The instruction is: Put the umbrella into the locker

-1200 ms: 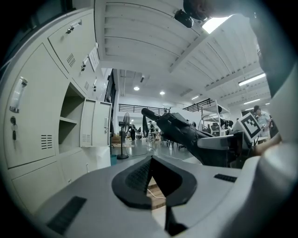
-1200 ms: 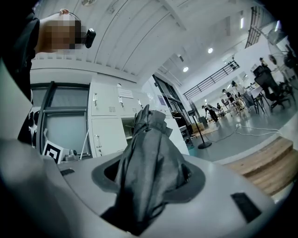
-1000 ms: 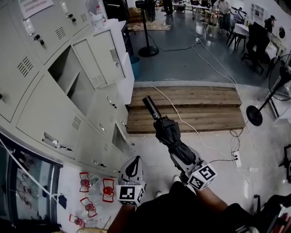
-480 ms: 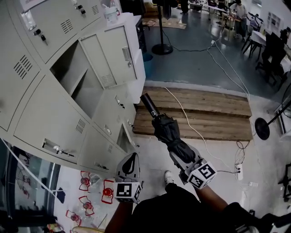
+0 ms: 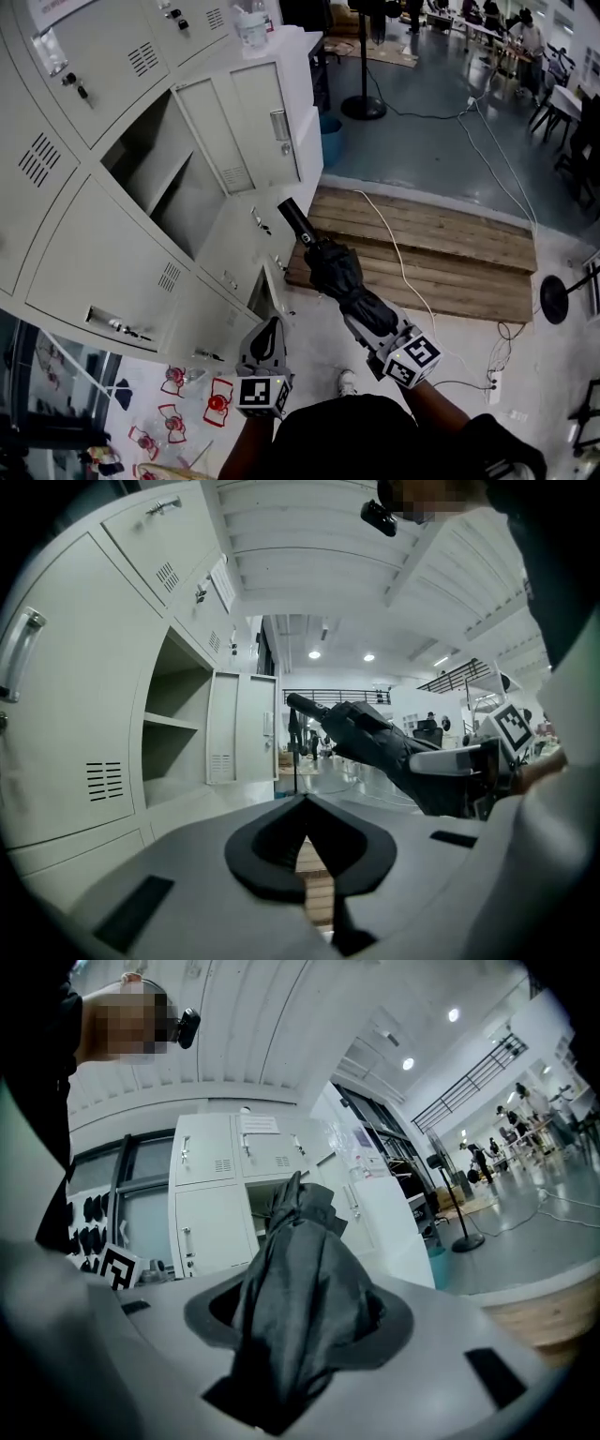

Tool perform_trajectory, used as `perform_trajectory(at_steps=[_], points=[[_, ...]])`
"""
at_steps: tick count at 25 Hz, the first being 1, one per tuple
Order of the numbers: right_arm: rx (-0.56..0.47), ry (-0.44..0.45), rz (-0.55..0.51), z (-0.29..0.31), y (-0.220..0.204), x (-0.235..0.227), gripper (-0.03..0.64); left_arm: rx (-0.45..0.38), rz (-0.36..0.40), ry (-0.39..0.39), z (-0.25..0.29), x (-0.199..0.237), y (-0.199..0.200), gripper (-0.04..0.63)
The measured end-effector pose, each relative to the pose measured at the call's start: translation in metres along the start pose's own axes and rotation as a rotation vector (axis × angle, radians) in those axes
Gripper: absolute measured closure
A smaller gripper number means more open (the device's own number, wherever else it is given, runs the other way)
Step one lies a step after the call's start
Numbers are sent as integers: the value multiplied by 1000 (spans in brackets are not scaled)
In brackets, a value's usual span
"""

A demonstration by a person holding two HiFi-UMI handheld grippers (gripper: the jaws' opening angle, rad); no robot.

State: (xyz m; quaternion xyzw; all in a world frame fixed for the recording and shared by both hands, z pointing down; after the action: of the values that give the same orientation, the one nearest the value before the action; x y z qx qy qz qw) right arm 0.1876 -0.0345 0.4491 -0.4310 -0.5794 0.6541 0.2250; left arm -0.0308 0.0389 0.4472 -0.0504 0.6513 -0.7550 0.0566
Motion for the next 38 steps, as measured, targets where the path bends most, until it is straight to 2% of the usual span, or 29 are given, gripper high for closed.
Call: perform_trajectory(at_steps=[5,8,11,14,20,24,28,33,38], points=[[11,77,24,28,5,-23,402,17,-13,94,15,13,7,597],[25,123,-4,47,5,-30,402,5,-22,163,18,26,4,597],[65,155,-12,68,3,-31,402,-4,-35,214,18,39,2,597],[111,189,25,90,-2,-28,402,24,-34,259,18,52,5,597],[142,236,19,143,-12,-26,402,37,-40,332,24,97,1,597],[161,244,17,174,-17,-26,402,32,-51,321,35,118,7,597],[150,215,64,209,-23,-29,402,19,-37,312,47,148,6,597],[182,203,36,245,-30,-27,402,29,-57,291,61,181,5,597],[214,194,27,278,-38,-25,402,10,-32,245,79,206,8,597]])
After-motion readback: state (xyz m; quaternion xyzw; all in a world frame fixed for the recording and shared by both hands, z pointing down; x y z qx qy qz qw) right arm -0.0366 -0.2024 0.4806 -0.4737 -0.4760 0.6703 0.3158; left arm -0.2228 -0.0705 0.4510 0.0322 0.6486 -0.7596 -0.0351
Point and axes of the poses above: the fingertips, and each gripper's own axes: z forward along the fingers, x to its left, y out of its top, the point moved 6 cm from there along -z, backward along the fingers
